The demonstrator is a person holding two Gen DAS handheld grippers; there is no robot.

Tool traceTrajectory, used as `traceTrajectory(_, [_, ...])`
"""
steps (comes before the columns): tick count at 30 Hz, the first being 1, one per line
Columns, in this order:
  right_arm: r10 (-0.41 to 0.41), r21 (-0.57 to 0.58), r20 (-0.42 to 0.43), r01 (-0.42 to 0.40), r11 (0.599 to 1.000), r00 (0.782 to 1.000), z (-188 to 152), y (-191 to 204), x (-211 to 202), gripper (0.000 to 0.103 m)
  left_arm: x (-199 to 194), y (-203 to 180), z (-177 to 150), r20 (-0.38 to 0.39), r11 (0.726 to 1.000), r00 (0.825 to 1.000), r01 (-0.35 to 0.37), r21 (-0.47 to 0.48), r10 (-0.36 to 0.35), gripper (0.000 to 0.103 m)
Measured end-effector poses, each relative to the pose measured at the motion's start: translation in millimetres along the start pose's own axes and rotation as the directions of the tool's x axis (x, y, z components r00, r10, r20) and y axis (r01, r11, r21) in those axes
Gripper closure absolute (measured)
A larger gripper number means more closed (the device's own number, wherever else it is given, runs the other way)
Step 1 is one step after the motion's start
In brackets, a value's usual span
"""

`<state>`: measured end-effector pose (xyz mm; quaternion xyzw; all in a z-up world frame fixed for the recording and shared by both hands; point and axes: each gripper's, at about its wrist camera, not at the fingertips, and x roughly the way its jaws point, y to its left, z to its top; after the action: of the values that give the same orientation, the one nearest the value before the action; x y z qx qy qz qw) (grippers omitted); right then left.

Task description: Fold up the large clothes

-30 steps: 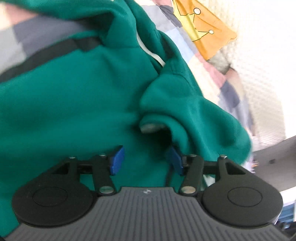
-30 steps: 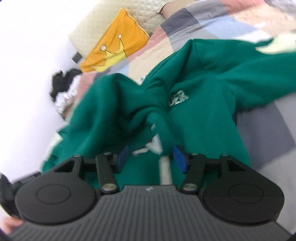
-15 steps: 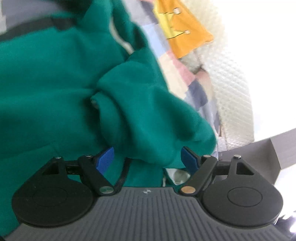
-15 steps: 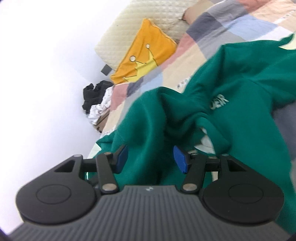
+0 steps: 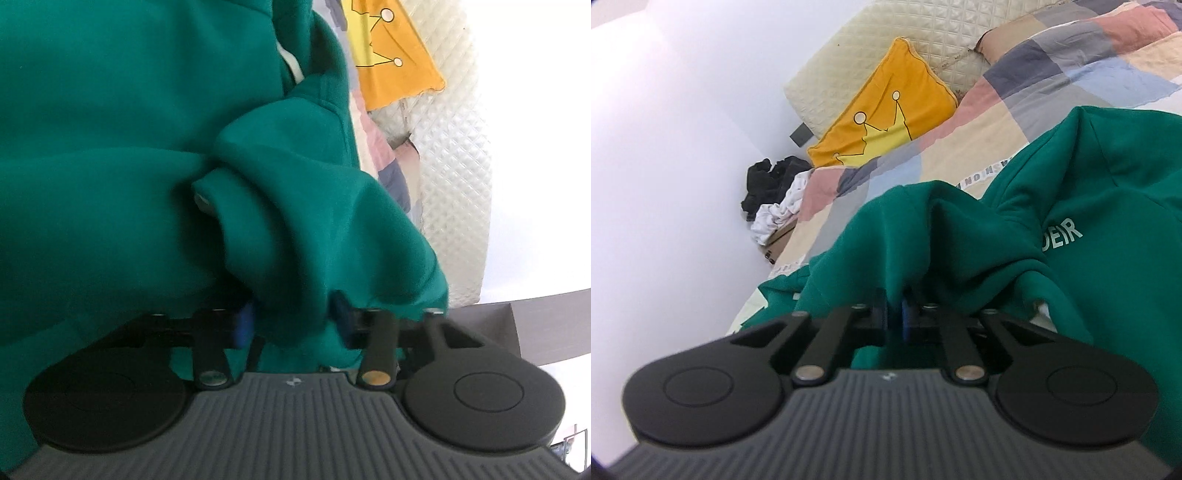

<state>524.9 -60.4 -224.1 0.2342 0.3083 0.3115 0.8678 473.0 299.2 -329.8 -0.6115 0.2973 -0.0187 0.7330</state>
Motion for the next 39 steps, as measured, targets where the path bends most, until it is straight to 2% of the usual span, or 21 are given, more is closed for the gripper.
traceTrajectory(2, [0.009,0.007,-0.008,-0.009,1.000,1.000,1,1,-2,0.095,-5,3,1,-0.005,0.999,1.000,0.030,-0.011,-0.030,0.077])
traceTrajectory(5, [0.009,-0.020,-0.003,-0.009,1.000,1.000,2,11,-8,0.095,-16,-3,5,0.005,0.997,0.997,0.081,0.007,-0.081,0.087])
traceTrajectory(9, [0.036,-0.044,-0.008,-0.036,0.998,0.999,-4,30,-24,0.095,-48,-11,3,0.056,0.990,0.988,0.139,0.032,-0.140,0.087])
traceTrajectory(11, [0.010,-0.105,-0.057,-0.016,0.994,0.998,-14,41,-32,0.096,-62,-12,3,0.074,0.990,0.987,0.137,0.035,-0.139,0.088])
traceTrajectory(14, [-0.021,-0.191,-0.124,-0.003,0.982,0.992,-33,52,-46,0.096,-74,-15,-1,0.079,0.996,0.994,0.074,0.057,-0.079,0.088])
traceTrajectory(16, [-0.056,-0.223,-0.176,0.016,0.975,0.983,-49,54,-48,0.096,-75,-15,-6,0.076,0.997,0.997,-0.028,0.070,0.022,0.088])
traceTrajectory(17, [-0.071,-0.219,-0.194,0.027,0.975,0.978,-55,52,-47,0.096,-75,-16,-8,0.080,0.991,0.993,-0.093,0.095,0.086,0.088])
traceTrajectory(19, [-0.090,-0.159,-0.261,0.049,0.986,0.961,-70,43,-43,0.096,-69,-15,-13,0.089,0.966,0.974,-0.220,0.136,0.209,0.088])
traceTrajectory(23, [-0.127,-0.147,-0.348,0.080,0.986,0.929,-93,29,-26,0.095,-58,-6,-14,0.102,0.916,0.929,-0.367,0.161,0.355,0.087])
traceTrajectory(24, [-0.125,-0.144,-0.368,0.077,0.987,0.921,-96,28,-23,0.095,-54,-5,-13,0.106,0.909,0.923,-0.384,0.163,0.371,0.086])
traceTrajectory(26, [-0.119,-0.133,-0.358,0.076,0.988,0.926,-95,29,-28,0.092,-51,-5,-12,0.110,0.911,0.923,-0.381,0.160,0.367,0.086])
traceTrajectory(27, [-0.108,-0.117,-0.352,0.071,0.991,0.930,-93,29,-33,0.090,-53,-7,-11,0.110,0.913,0.925,-0.377,0.156,0.363,0.084])
traceTrajectory(28, [-0.100,-0.103,-0.350,0.068,0.992,0.932,-91,29,-38,0.084,-53,-7,-10,0.111,0.916,0.926,-0.374,0.148,0.360,0.078])
traceTrajectory(30, [-0.098,-0.074,-0.345,0.077,0.994,0.933,-87,25,-47,0.065,-61,-2,-13,0.113,0.928,0.934,-0.351,0.123,0.339,0.067])
traceTrajectory(31, [-0.091,-0.050,-0.334,0.079,0.996,0.938,-85,21,-53,0.058,-60,-1,-13,0.108,0.939,0.942,-0.328,0.103,0.317,0.056])
traceTrajectory(32, [-0.077,-0.025,-0.321,0.073,0.997,0.944,-82,17,-60,0.057,-62,-1,-12,0.102,0.947,0.949,-0.309,0.089,0.300,0.049])
traceTrajectory(34, [-0.055,0.031,-0.292,0.066,0.997,0.955,-75,8,-71,0.057,-61,-2,-16,0.097,0.954,0.954,-0.291,0.067,0.284,0.044])
traceTrajectory(39, [-0.055,0.178,-0.152,0.083,0.981,0.987,-53,-21,-90,0.058,-66,-2,-27,0.097,0.957,0.954,-0.288,0.037,0.283,0.043])
